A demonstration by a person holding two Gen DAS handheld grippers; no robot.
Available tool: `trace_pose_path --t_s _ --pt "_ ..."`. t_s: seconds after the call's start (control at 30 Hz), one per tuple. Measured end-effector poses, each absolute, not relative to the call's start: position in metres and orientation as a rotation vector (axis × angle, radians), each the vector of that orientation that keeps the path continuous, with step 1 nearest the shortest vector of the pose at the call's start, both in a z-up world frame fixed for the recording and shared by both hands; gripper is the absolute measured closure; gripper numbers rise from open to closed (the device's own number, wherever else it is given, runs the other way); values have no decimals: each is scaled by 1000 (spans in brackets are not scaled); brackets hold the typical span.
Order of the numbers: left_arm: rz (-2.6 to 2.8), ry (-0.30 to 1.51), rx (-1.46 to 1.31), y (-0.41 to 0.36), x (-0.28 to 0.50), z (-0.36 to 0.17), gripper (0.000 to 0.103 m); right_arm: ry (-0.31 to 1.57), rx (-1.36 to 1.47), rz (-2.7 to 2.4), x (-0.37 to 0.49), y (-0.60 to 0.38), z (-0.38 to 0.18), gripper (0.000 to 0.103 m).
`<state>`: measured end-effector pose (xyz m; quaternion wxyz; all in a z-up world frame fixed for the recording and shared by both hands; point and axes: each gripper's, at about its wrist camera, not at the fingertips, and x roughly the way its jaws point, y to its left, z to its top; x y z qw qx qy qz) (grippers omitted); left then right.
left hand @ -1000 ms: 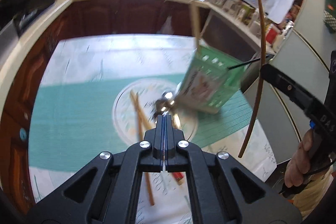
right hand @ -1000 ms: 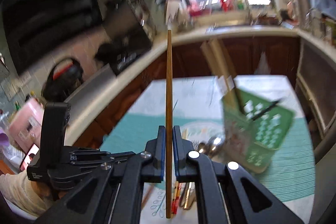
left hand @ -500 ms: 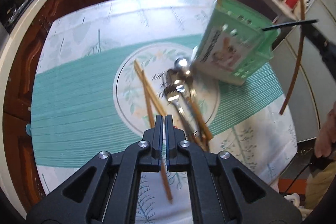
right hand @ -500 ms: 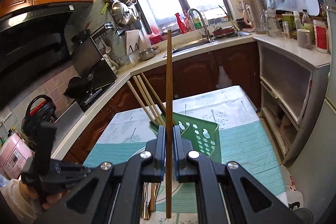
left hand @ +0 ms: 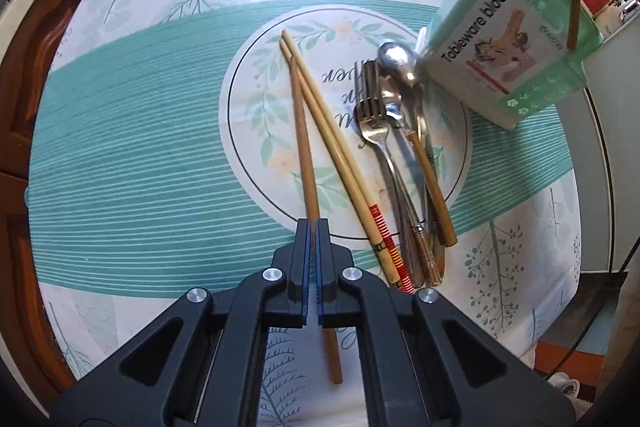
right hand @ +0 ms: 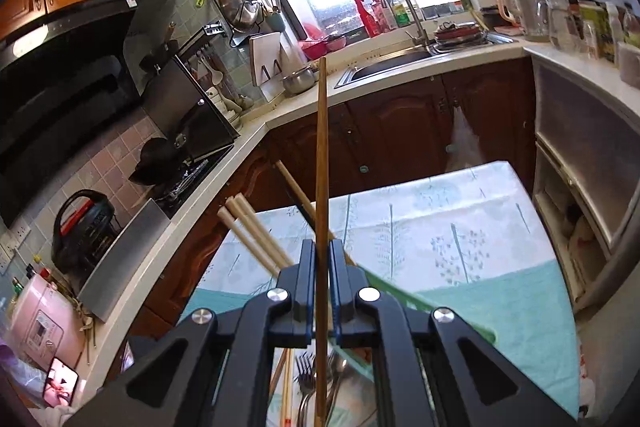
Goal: Organize utensils
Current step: 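Lift the chopstick with the right tool and drop it into the green holder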
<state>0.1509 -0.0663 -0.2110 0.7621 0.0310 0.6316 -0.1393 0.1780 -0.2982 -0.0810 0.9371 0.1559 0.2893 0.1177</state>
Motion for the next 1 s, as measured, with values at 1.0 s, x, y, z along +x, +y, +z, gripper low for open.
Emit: trace_pose_path --t_s 1.0 --pt "-270 1348 107 -74 174 -243 103 353 103 221 161 -300 -94 96"
